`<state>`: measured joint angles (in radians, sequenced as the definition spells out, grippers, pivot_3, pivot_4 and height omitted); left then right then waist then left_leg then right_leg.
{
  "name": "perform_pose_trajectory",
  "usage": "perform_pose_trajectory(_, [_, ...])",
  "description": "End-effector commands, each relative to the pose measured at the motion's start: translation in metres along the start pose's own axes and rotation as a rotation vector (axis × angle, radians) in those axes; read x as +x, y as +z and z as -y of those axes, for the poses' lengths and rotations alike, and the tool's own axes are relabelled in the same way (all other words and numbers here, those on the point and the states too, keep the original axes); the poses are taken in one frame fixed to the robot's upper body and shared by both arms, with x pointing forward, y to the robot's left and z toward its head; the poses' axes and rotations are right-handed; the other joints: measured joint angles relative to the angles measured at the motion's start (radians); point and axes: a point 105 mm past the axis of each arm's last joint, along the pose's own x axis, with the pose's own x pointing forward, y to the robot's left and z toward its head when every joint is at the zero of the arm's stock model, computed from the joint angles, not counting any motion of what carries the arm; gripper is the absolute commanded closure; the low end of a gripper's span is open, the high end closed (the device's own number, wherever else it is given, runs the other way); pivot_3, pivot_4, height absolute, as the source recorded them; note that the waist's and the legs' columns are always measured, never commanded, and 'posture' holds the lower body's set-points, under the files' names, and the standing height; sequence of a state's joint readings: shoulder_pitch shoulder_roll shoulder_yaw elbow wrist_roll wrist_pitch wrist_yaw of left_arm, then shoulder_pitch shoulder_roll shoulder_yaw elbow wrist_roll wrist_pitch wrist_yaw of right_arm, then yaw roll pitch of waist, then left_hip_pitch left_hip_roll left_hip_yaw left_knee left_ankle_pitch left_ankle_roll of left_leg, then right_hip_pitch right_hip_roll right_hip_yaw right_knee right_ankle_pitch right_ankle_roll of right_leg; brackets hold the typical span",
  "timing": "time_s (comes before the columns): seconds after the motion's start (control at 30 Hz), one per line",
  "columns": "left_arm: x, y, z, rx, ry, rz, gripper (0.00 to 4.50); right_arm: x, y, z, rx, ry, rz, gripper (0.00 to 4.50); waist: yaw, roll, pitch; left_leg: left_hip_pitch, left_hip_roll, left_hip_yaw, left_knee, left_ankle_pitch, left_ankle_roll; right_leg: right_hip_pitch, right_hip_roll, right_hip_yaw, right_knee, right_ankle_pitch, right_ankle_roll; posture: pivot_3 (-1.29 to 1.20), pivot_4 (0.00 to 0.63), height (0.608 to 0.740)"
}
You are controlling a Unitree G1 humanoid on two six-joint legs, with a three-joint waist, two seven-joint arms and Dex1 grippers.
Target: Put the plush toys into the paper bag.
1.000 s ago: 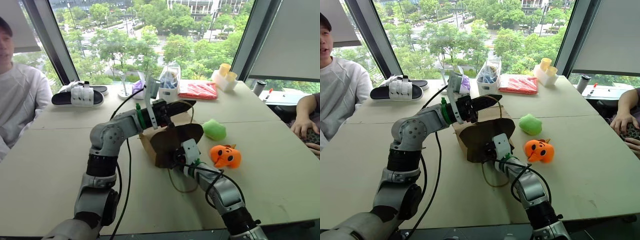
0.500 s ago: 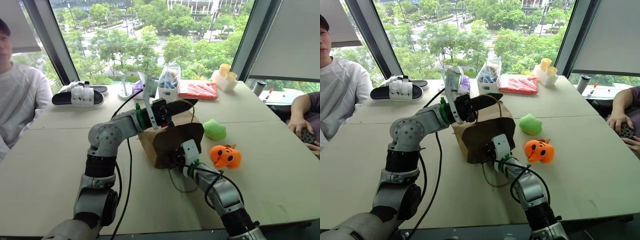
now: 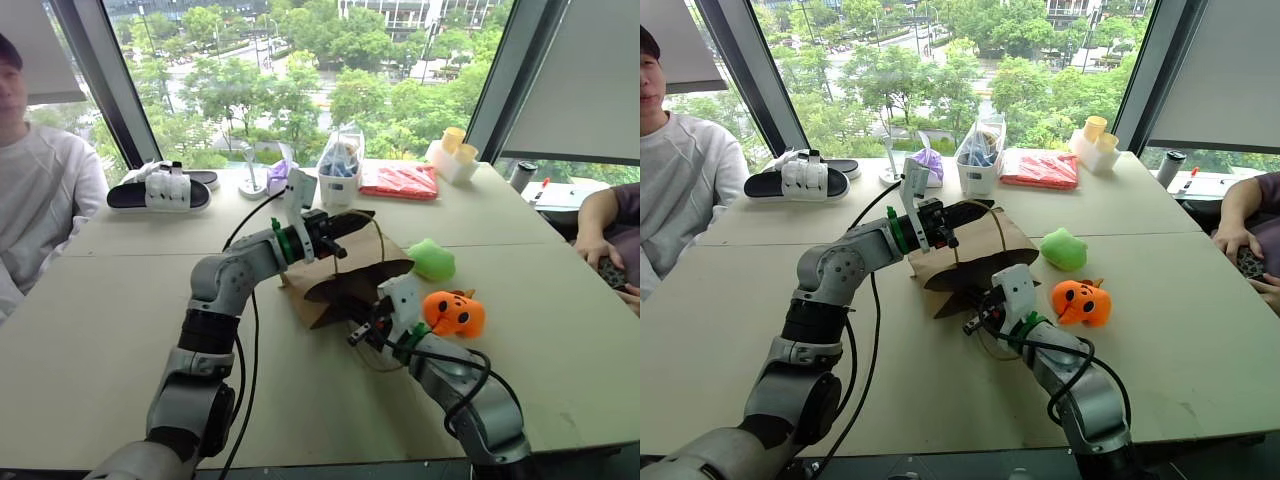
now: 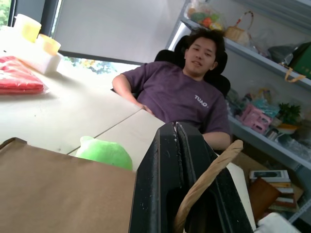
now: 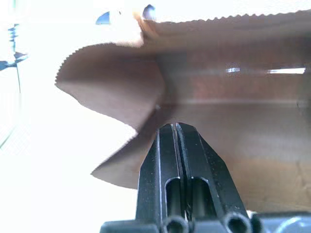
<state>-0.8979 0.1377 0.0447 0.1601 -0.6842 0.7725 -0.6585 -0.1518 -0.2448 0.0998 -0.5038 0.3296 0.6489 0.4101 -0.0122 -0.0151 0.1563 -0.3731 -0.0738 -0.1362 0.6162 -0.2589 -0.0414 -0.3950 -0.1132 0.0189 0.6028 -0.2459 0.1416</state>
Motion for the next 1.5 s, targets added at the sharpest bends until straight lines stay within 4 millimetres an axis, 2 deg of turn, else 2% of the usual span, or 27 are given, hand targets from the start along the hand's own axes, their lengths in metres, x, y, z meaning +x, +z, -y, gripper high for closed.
perform_pose_trajectory(0.03, [0.002, 0.009, 0.006, 0.028, -0.032, 0.028, 4.47, -0.032, 0.030, -0.008, 0.052, 0.035, 0.089, 4.50, 0.002, 0.000, 0.000, 0.000, 0.000, 0.000, 0.000, 0.000, 0.000, 0.000, 0.000, 0.000, 0.000, 0.000, 0.000, 0.00, 0.150, 0.740])
perform_pose_trajectory(0.07, [0.002, 0.008, 0.006, 0.027, -0.036, 0.025, 4.47, -0.045, 0.036, -0.004, 0.080, 0.016, 0.108, 4.50, 0.002, 0.000, 0.000, 0.000, 0.000, -0.001, 0.000, 0.000, 0.000, 0.000, 0.000, 0.000, 0.000, 0.000, 0.000, 0.00, 0.150, 0.740])
perform_pose_trajectory(0.1, [0.001, 0.008, 0.006, 0.028, -0.038, 0.021, 4.50, -0.056, 0.043, 0.003, 0.104, -0.017, 0.135, 4.11, 0.003, 0.000, 0.000, 0.000, 0.000, -0.001, 0.000, 0.000, 0.000, 0.001, 0.000, 0.000, 0.000, 0.000, 0.000, 0.00, 0.150, 0.740])
perform_pose_trajectory(0.13, [0.001, 0.008, 0.006, 0.026, -0.042, 0.019, 4.50, -0.066, 0.047, 0.013, 0.118, -0.063, 0.156, 3.96, 0.004, 0.000, 0.000, 0.000, 0.000, -0.001, 0.000, 0.000, 0.000, 0.001, 0.000, 0.000, -0.001, 0.000, 0.000, 0.00, 0.150, 0.740])
perform_pose_trajectory(0.17, [0.002, 0.007, 0.006, 0.025, -0.044, 0.017, 4.50, -0.076, 0.052, 0.034, 0.117, -0.159, 0.182, 3.65, 0.004, 0.000, 0.000, 0.000, 0.000, -0.002, 0.000, 0.000, 0.001, 0.002, 0.000, 0.000, -0.002, 0.000, 0.000, 0.00, 0.150, 0.740])
perform_pose_trajectory(0.27, [0.003, 0.006, 0.007, 0.024, -0.057, 0.012, 4.50, -0.102, 0.051, 0.083, 0.058, -0.378, 0.138, 2.11, 0.003, 0.000, 0.000, 0.001, 0.000, 0.000, 0.001, -0.001, 0.001, 0.004, 0.000, 0.000, -0.003, 0.001, -0.001, 0.00, 0.150, 0.740])
perform_pose_trajectory(0.33, [0.005, 0.006, 0.008, 0.021, -0.065, 0.011, 4.50, -0.110, 0.040, 0.106, 0.033, -0.477, 0.051, 1.11, 0.002, 0.000, 0.000, 0.001, 0.000, 0.001, 0.000, 0.000, 0.001, 0.004, 0.000, 0.000, -0.003, 0.001, -0.001, 0.00, 0.150, 0.740])
perform_pose_trajectory(0.4, [0.006, 0.005, 0.008, 0.021, -0.069, 0.011, 4.50, -0.111, 0.031, 0.121, -0.007, -0.527, -0.026, 0.11, 0.000, 0.000, 0.000, 0.001, 0.000, 0.002, 0.000, 0.000, 0.001, 0.003, 0.000, 0.000, -0.003, 0.000, -0.001, 0.00, 0.150, 0.740])
perform_pose_trajectory(0.43, [0.007, 0.005, 0.008, 0.021, -0.069, 0.011, 4.50, -0.110, 0.027, 0.127, -0.019, -0.551, -0.054, 0.04, -0.001, 0.000, 0.000, 0.001, 0.000, 0.002, 0.000, 0.000, 0.001, 0.003, 0.000, 0.000, -0.002, 0.000, -0.001, 0.00, 0.150, 0.740])
perform_pose_trajectory(0.57, [0.008, 0.005, 0.008, 0.021, -0.068, 0.017, 4.50, -0.098, 0.004, 0.140, -0.015, -0.555, -0.168, 0.04, -0.001, 0.000, 0.000, 0.001, 0.000, 0.003, 0.000, 0.000, 0.001, 0.003, 0.000, 0.000, -0.003, 0.000, -0.001, 0.00, 0.150, 0.740])
perform_pose_trajectory(0.67, [0.009, 0.004, 0.008, 0.023, -0.067, 0.018, 4.50, -0.092, -0.005, 0.147, -0.002, -0.566, -0.197, 0.04, 0.001, 0.000, 0.000, 0.001, 0.000, 0.002, 0.000, 0.000, 0.001, 0.003, 0.000, 0.000, -0.003, 0.000, -0.001, 0.00, 0.150, 0.740])
perform_pose_trajectory(0.73, [0.008, 0.003, 0.009, 0.026, -0.065, 0.018, 4.50, -0.087, -0.019, 0.153, 0.014, -0.568, -0.254, 0.04, 0.002, 0.000, 0.000, 0.001, 0.000, 0.002, 0.000, 0.000, 0.001, 0.003, 0.000, 0.000, -0.003, 0.001, -0.001, 0.00, 0.150, 0.740])
perform_pose_trajectory(0.83, [0.007, 0.004, 0.010, 0.036, -0.058, 0.020, 4.50, -0.088, -0.044, 0.161, 0.050, -0.589, -0.370, 0.04, 0.002, 0.000, 0.000, 0.000, 0.000, 0.002, 0.001, 0.000, 0.001, 0.003, 0.000, 0.000, -0.003, 0.001, -0.001, 0.00, 0.150, 0.740])
perform_pose_trajectory(0.9, [0.006, 0.005, 0.009, 0.038, -0.049, 0.025, 4.50, -0.090, -0.048, 0.166, 0.035, -0.607, -0.392, 0.04, 0.001, 0.000, 0.000, 0.001, 0.000, 0.002, 0.001, 0.000, 0.001, 0.003, 0.000, 0.000, -0.003, 0.001, -0.001, 0.00, 0.150, 0.740])
perform_pose_trajectory(0.93, [0.005, 0.006, 0.009, 0.040, -0.045, 0.027, 4.50, -0.091, -0.049, 0.166, 0.007, -0.598, -0.408, 0.58, 0.002, 0.000, 0.000, 0.001, 0.000, 0.002, 0.001, 0.000, 0.001, 0.003, 0.000, 0.000, -0.003, 0.001, -0.001, 0.00, 0.150, 0.740])
perform_pose_trajectory(0.97, [0.005, 0.006, 0.009, 0.041, -0.043, 0.029, 4.50, -0.092, -0.049, 0.165, -0.013, -0.589, -0.418, 0.85, 0.002, 0.000, 0.000, 0.001, 0.000, 0.002, 0.001, 0.000, 0.001, 0.003, 0.000, 0.000, -0.003, 0.001, -0.001, 0.00, 0.150, 0.740])
perform_pose_trajectory(1.07, [0.005, 0.006, 0.008, 0.042, -0.039, 0.031, 4.50, -0.092, -0.049, 0.164, -0.025, -0.576, -0.418, 2.21, 0.002, 0.000, 0.000, 0.001, 0.000, 0.002, 0.002, 0.000, 0.001, 0.004, 0.000, 0.000, -0.003, 0.001, -0.001, 0.00, 0.150, 0.740])
perform_pose_trajectory(1.17, [0.005, 0.007, 0.007, 0.041, -0.036, 0.034, 4.50, -0.092, -0.045, 0.163, -0.043, -0.568, -0.402, 3.64, 0.002, -0.001, 0.000, 0.001, 0.000, 0.002, 0.003, 0.000, 0.001, 0.005, 0.000, 0.000, -0.003, 0.001, -0.001, 0.00, 0.150, 0.740])
perform_pose_trajectory(1.23, [0.005, 0.008, 0.007, 0.041, -0.035, 0.038, 4.50, -0.094, -0.029, 0.167, -0.070, -0.591, -0.335, 4.32, 0.003, -0.001, 0.000, 0.001, 0.000, 0.002, 0.003, 0.000, 0.001, 0.005, 0.000, 0.000, -0.003, 0.001, -0.001, 0.00, 0.150, 0.740])
perform_pose_trajectory(1.27, [0.005, 0.008, 0.007, 0.041, -0.035, 0.039, 4.50, -0.095, -0.024, 0.169, -0.076, -0.604, -0.313, 4.48, 0.003, -0.001, 0.000, 0.001, 0.000, 0.002, 0.003, 0.000, 0.001, 0.005, 0.000, 0.000, -0.003, 0.001, -0.001, 0.00, 0.150, 0.740])
perform_pose_trajectory(1.37, [0.006, 0.008, 0.005, 0.041, -0.035, 0.040, 4.50, -0.095, 0.012, 0.161, -0.051, -0.561, -0.167, 4.49, 0.003, -0.001, 0.000, 0.000, 0.000, 0.002, 0.003, 0.000, 0.001, 0.005, 0.000, 0.000, -0.003, 0.001, -0.001, 0.00, 0.150, 0.740])
perform_pose_trajectory(1.5, [0.008, 0.008, 0.002, 0.042, -0.037, 0.041, 4.50, -0.097, 0.048, 0.148, 0.021, -0.512, -0.031, 4.49, 0.000, 0.000, 0.000, 0.000, 0.000, 0.001, 0.003, 0.000, 0.001, 0.004, 0.000, 0.000, -0.003, 0.001, -0.001, 0.00, 0.150, 0.740])
